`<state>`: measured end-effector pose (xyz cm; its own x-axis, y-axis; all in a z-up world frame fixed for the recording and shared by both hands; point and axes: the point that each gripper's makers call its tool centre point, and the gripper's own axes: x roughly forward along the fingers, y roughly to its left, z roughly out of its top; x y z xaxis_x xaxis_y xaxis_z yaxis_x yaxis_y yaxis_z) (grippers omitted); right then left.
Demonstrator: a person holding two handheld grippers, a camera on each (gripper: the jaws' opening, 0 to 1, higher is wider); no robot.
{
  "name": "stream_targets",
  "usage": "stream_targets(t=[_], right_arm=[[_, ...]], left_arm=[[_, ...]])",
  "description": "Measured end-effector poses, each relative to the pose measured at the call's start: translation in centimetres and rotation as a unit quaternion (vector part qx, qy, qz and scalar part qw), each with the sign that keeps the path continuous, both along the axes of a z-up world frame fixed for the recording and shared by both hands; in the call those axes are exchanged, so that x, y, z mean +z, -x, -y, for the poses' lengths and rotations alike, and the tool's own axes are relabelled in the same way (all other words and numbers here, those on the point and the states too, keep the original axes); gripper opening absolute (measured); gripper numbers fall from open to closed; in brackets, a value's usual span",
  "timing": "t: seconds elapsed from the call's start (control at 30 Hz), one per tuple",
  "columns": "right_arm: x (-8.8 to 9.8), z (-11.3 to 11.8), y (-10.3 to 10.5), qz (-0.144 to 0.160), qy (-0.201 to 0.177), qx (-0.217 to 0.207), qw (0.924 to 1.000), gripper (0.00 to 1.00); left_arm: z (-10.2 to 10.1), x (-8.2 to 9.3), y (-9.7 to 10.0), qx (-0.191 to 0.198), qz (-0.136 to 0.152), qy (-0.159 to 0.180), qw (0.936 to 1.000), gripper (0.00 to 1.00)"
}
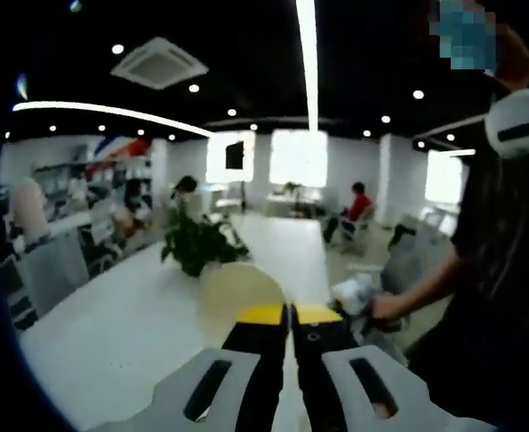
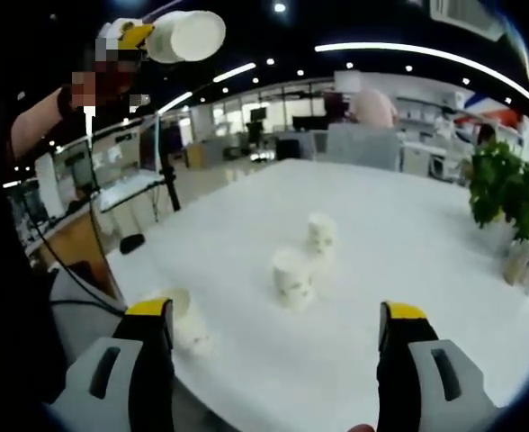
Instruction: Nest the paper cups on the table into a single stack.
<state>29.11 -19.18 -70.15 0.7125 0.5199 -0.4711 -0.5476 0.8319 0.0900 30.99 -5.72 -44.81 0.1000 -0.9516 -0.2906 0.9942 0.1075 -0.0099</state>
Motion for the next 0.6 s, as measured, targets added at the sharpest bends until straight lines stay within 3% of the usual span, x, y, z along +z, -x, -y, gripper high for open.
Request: stream_targets(t=[0.1, 0.3, 0.4, 0.47, 0.6], right_arm=[[0.0, 0.1, -0.1, 0.0, 0.0, -0.001, 1.0, 0.93], [-0.1, 0.1, -0.1, -0.001, -0.002, -0.001, 1.0, 0.93], [-0.3, 0.1, 0.0, -0.003, -0.001, 0.001, 1.0, 0.92], [-0.4, 0.1, 0.1, -0.004, -0.001, 0.001, 1.0, 0.92], [-0.5, 0.1, 0.2, -0.006, -0.004, 0.0, 1.0, 0.92]], left_arm=[[0.3, -0.8, 1.3, -0.03, 0.03, -0.043, 0.9982, 0.0], [0.9, -2.5, 3.4, -0.08, 0.085, -0.123, 0.9856, 0.0], [1.3, -2.9, 4.8, -0.119, 0.086, -0.143, 0.9788, 0.0], [1.3, -3.1, 4.7, -0.117, 0.088, -0.164, 0.9756, 0.0], [1.5, -2.5, 5.2, -0.122, 0.058, -0.183, 0.9737, 0.0]])
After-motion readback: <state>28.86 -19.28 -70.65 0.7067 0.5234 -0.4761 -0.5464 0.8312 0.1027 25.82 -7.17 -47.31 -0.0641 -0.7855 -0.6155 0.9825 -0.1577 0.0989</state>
